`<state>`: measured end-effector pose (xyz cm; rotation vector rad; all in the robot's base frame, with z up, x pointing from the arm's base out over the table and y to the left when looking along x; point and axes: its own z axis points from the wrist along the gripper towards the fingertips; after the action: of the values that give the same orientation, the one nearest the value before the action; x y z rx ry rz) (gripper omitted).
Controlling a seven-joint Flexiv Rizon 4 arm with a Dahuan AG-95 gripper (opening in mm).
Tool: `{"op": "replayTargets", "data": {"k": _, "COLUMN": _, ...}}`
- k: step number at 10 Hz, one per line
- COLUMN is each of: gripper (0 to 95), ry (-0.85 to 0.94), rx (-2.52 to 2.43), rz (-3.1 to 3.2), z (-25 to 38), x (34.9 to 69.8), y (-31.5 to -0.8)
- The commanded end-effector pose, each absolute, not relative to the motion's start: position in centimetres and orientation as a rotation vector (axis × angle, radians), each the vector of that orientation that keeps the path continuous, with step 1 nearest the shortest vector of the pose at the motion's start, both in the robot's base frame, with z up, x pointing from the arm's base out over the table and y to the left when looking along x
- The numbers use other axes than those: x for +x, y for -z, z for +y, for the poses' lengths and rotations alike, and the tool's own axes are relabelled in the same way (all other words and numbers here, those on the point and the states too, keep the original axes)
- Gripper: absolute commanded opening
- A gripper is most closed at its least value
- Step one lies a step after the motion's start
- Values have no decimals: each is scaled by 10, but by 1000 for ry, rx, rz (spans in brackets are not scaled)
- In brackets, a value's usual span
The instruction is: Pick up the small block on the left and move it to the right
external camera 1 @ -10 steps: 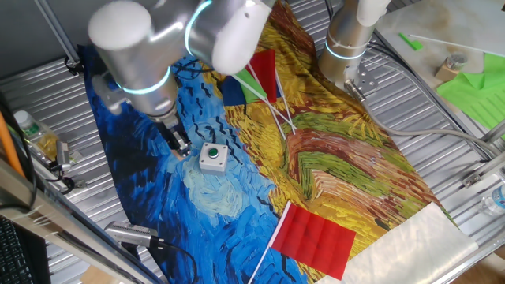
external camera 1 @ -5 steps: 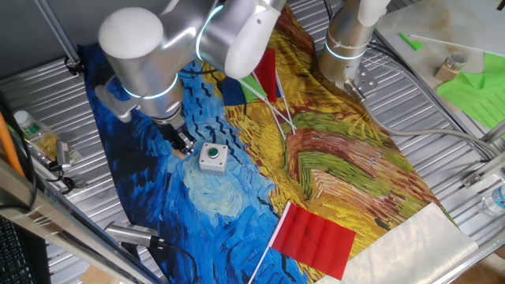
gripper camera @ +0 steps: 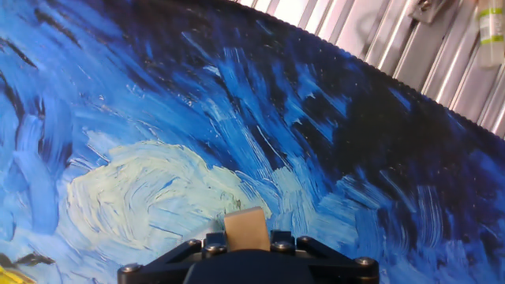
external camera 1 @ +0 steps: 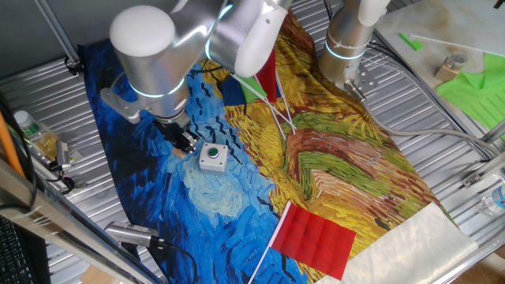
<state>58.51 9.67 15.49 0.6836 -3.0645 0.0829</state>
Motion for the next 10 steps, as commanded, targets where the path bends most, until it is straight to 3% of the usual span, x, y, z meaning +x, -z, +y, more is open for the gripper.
{"op": "replayTargets", "data": {"k": 1, "gripper": 0, "ry": -66, "rx": 647, "rz": -3083, "z": 96, "x": 585, "y": -155}}
{"op": "replayTargets", "data": {"k": 10, "gripper": 0, "ry": -15, "rx": 631, "rz": -3108, "z": 98, "x": 585, "y": -155}}
